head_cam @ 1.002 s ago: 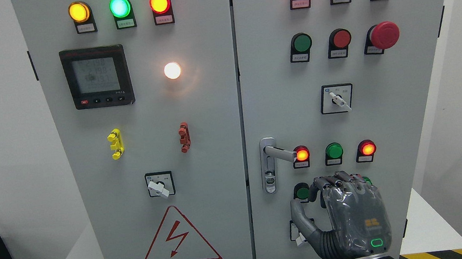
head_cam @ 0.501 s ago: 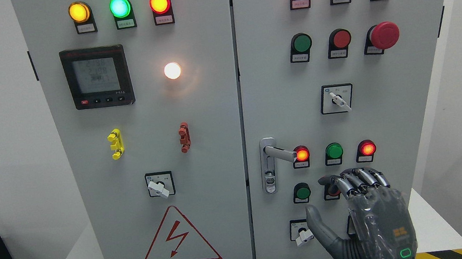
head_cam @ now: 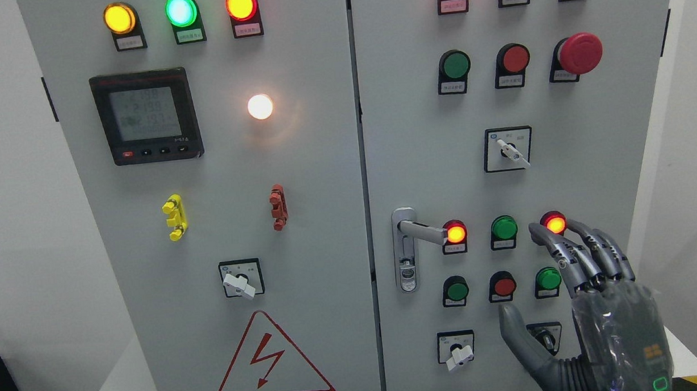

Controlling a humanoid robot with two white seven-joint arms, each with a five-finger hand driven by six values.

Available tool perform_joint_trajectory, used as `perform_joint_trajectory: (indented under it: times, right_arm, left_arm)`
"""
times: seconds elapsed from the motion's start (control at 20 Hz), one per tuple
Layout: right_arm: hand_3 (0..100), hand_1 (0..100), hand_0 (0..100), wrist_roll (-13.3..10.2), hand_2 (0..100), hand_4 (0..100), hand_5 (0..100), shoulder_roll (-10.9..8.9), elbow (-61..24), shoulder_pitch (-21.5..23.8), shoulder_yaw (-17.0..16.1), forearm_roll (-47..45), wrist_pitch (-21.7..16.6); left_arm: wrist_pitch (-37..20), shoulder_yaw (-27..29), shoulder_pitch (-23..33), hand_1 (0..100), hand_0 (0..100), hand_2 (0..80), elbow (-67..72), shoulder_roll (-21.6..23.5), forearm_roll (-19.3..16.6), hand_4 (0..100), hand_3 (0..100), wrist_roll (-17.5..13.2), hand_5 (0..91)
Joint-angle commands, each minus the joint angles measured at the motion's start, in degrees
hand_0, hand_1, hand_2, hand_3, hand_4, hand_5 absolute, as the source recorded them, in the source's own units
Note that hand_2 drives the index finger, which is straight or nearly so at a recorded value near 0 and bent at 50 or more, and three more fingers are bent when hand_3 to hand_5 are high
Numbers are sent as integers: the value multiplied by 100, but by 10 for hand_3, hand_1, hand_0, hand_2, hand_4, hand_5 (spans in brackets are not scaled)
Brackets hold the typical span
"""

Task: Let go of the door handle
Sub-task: 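Open the right hand and withdraw it from the handle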

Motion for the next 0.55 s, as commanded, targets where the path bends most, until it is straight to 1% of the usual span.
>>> perform_joint_trajectory:
  times: [0.0, 0.15, 0.35, 0.5]
  right_arm:
    - [88, 208, 459, 43, 16, 34, 0, -6, -77, 16, -333, -202, -25]
    - [77, 209, 453, 43, 18, 29, 0, -6, -77, 7, -307, -193, -25]
    - [78, 209, 447, 69, 19, 27, 0, 12, -77, 16, -368, -202, -253]
    - [79, 204, 444, 69, 18, 27, 0, 12, -77, 16, -359, -202, -254]
  left_arm:
    - [2, 0, 0, 0, 0, 45, 0, 0, 0, 4, 105, -2, 0]
    - [-7, 0, 0, 0, 0, 45, 0, 0, 0, 4, 105, -2, 0]
    - [2, 0, 0, 0, 0, 45, 0, 0, 0, 4, 105, -2, 0]
    - [-7, 0, 0, 0, 0, 45, 0, 0, 0, 4, 104, -2, 0]
